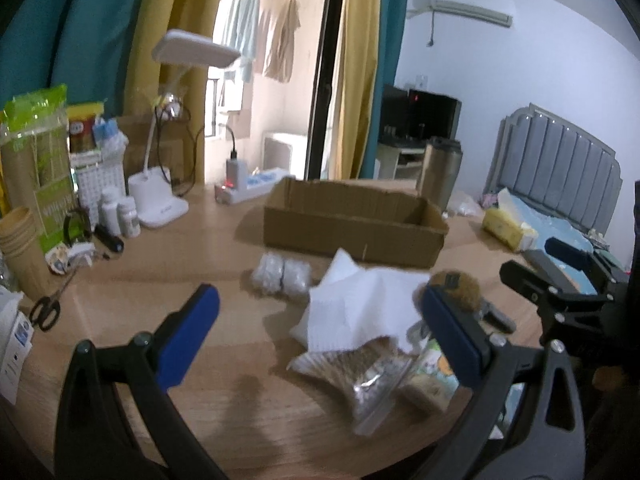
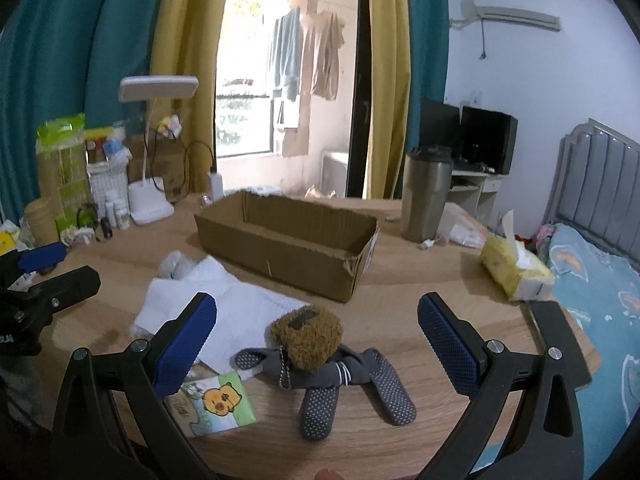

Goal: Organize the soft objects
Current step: 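Grasp the brown plush toy with the right tool while the left tool grasps the cotton swab bag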

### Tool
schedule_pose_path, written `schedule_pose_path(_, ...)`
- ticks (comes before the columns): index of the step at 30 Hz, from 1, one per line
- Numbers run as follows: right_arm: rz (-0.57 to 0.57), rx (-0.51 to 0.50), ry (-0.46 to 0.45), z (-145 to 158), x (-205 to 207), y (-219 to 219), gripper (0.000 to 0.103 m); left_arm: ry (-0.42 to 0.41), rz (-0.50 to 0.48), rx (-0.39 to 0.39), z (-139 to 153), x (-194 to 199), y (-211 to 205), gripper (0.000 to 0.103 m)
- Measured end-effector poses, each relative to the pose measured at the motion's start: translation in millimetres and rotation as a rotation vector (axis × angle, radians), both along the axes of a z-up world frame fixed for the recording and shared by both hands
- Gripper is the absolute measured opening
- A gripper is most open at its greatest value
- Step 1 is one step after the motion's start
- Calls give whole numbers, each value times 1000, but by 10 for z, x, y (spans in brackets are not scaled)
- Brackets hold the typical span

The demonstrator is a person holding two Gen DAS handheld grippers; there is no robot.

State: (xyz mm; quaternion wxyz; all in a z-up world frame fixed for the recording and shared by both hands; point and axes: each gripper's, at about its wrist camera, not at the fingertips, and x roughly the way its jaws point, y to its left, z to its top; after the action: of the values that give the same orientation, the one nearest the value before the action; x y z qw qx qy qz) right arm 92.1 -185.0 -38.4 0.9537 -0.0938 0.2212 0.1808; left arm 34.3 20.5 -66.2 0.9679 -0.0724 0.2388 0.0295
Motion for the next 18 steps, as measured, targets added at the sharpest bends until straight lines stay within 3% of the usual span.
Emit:
schedule_pose_path(6, 9, -21, 34, -152, 139, 35, 102, 80, -31, -20, -225, 162, -22, 102)
schedule_pose_path(18, 47, -34, 91, -394, 383, 18, 97, 265, -98, 20, -645, 482, -233, 102)
